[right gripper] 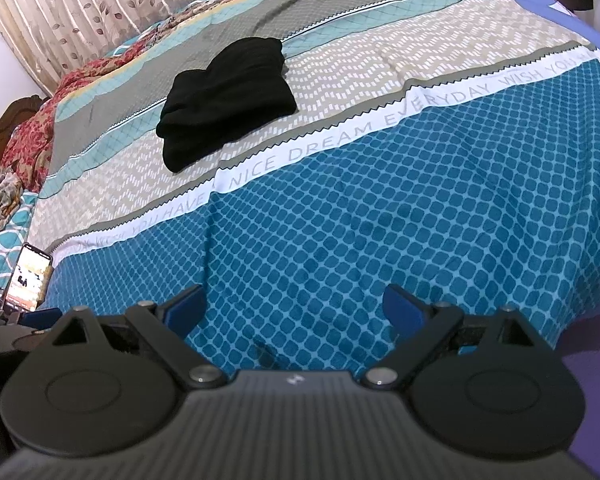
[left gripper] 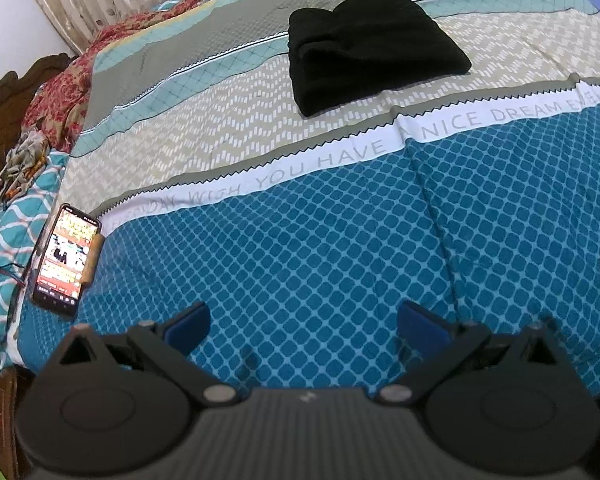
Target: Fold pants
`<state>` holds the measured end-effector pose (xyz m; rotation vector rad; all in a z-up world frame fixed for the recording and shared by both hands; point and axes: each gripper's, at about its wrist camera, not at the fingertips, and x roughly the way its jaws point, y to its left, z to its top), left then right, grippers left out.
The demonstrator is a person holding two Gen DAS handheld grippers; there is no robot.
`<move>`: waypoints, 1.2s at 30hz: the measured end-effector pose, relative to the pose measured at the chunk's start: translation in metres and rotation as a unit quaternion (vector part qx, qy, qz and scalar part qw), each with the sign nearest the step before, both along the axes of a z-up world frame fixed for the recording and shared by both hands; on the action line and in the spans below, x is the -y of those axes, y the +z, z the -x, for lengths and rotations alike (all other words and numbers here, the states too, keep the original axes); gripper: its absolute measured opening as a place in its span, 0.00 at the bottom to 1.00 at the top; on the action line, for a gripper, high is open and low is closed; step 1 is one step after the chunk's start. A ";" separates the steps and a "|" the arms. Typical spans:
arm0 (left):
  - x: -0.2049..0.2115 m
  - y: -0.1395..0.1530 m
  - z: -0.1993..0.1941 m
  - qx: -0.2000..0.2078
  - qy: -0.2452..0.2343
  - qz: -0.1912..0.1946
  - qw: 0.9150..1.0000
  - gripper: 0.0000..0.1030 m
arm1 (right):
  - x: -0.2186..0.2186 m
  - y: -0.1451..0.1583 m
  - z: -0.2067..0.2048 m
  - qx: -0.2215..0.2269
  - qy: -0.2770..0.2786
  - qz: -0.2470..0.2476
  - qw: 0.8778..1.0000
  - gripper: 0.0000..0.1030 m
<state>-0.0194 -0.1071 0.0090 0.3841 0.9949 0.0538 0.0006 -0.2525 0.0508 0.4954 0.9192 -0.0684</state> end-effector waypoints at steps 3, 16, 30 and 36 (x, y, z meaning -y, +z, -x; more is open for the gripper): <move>0.002 0.000 0.000 0.001 -0.003 -0.006 1.000 1.00 | 0.002 0.000 0.001 0.002 -0.001 -0.003 1.000 0.94; 0.004 0.002 0.002 0.004 -0.010 -0.007 1.000 1.00 | 0.007 0.003 0.001 0.008 -0.003 0.004 1.000 0.94; -0.013 0.007 -0.001 0.006 0.001 0.031 1.000 1.00 | -0.007 0.019 -0.005 0.031 0.015 0.057 0.998 0.94; -0.026 0.013 -0.004 0.001 0.014 0.071 0.997 1.00 | -0.021 0.039 -0.016 0.064 0.035 0.096 0.993 0.94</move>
